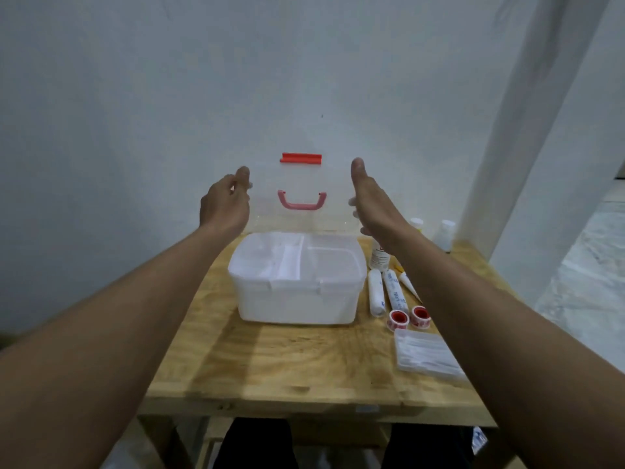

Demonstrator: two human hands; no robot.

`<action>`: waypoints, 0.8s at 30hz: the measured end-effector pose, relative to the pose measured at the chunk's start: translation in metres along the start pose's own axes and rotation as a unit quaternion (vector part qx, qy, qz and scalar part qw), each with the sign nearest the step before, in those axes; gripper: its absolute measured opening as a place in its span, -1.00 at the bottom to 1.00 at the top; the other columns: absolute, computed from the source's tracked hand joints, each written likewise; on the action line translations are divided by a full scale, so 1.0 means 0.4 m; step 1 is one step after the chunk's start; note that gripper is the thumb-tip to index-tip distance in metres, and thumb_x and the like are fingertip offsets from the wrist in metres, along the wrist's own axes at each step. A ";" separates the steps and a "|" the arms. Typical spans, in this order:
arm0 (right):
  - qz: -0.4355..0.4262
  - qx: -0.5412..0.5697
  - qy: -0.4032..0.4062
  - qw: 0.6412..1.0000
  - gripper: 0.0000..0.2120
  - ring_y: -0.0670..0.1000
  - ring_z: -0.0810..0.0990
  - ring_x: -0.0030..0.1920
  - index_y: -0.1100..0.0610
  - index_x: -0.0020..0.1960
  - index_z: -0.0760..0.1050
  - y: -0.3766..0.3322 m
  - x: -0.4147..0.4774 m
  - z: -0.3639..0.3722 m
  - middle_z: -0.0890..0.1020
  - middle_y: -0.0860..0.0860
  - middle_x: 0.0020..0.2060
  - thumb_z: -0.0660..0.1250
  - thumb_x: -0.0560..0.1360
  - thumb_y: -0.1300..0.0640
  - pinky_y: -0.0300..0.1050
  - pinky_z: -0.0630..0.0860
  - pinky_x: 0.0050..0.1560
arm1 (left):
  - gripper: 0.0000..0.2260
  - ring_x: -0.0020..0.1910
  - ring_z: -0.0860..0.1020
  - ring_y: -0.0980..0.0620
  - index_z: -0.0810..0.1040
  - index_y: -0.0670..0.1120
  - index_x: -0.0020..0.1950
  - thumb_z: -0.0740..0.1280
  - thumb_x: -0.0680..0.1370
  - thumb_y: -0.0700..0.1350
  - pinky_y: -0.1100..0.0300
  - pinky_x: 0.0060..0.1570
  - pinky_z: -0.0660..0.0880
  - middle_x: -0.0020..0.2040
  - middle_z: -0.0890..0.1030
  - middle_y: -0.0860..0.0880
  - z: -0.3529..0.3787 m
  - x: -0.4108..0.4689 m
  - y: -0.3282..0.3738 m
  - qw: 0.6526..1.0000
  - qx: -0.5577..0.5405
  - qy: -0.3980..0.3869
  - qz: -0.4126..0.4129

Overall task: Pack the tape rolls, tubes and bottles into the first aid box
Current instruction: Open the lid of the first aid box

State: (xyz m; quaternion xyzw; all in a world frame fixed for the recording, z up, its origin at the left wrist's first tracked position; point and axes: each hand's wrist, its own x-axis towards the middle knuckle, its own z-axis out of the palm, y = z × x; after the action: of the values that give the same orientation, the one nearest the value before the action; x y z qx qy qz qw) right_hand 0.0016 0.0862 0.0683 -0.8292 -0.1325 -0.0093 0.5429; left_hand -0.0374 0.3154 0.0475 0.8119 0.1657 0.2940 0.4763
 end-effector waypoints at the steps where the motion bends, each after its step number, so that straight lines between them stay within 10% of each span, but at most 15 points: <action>1: 0.000 0.003 0.004 1.000 -0.19 0.13 0.34 0.49 0.05 0.60 0.14 0.003 0.005 -0.001 0.35 0.12 0.51 -0.15 0.54 -0.45 0.22 0.26 0.47 | -0.55 0.05 0.64 -0.11 0.58 0.08 -0.02 0.05 0.60 0.34 -0.16 0.12 0.58 0.02 0.66 -0.03 0.001 0.001 0.007 1.000 -0.003 0.006 -0.003; 9: 0.004 -0.033 -0.009 0.999 -0.47 0.11 0.40 0.44 0.10 0.58 0.17 0.061 0.013 -0.005 0.35 0.11 0.50 0.02 0.68 -0.10 0.16 0.35 0.43 | -0.54 0.00 0.66 -0.14 0.57 0.12 -0.21 0.05 0.56 0.38 -0.15 0.07 0.61 -0.03 0.68 -0.04 0.005 0.004 0.016 1.000 0.007 0.021 -0.020; 13: 0.046 -0.106 -0.056 0.992 -0.45 0.08 0.64 0.05 0.10 0.56 0.23 0.106 0.002 -0.003 0.48 0.17 0.38 0.14 0.58 0.29 0.06 0.61 0.12 | -0.47 0.03 0.64 -0.16 0.63 0.06 -0.09 0.02 0.59 0.38 -0.14 0.11 0.59 0.03 0.68 -0.08 -0.001 -0.004 0.025 0.999 0.005 0.008 -0.037; 19: 0.052 -0.120 -0.036 0.991 -0.51 0.17 0.58 0.22 0.25 0.51 0.32 0.119 -0.006 0.002 0.53 0.22 0.33 0.16 0.58 0.33 -0.08 0.53 0.15 | -0.44 0.06 0.62 -0.16 0.58 -0.08 0.27 -0.01 0.66 0.27 0.03 0.06 0.57 0.10 0.63 -0.13 0.002 -0.004 0.005 0.993 -0.009 -0.079 -0.092; 24: 0.015 -0.154 -0.061 0.986 -0.35 0.15 0.36 0.45 0.20 0.64 -0.15 0.099 -0.041 0.014 0.28 0.16 0.54 0.11 0.68 0.11 -0.13 0.30 0.21 | -0.60 0.15 0.55 -0.04 0.40 -0.13 0.47 0.20 0.68 0.01 0.20 0.05 0.50 0.31 0.56 -0.09 0.003 -0.013 -0.039 0.983 -0.005 -0.155 -0.101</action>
State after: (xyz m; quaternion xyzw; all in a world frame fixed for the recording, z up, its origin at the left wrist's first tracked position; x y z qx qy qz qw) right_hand -0.0059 0.0730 0.0279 -0.9038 -0.1498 0.0288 0.3998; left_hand -0.0404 0.3192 0.0319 0.8242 0.1702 0.1158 0.5275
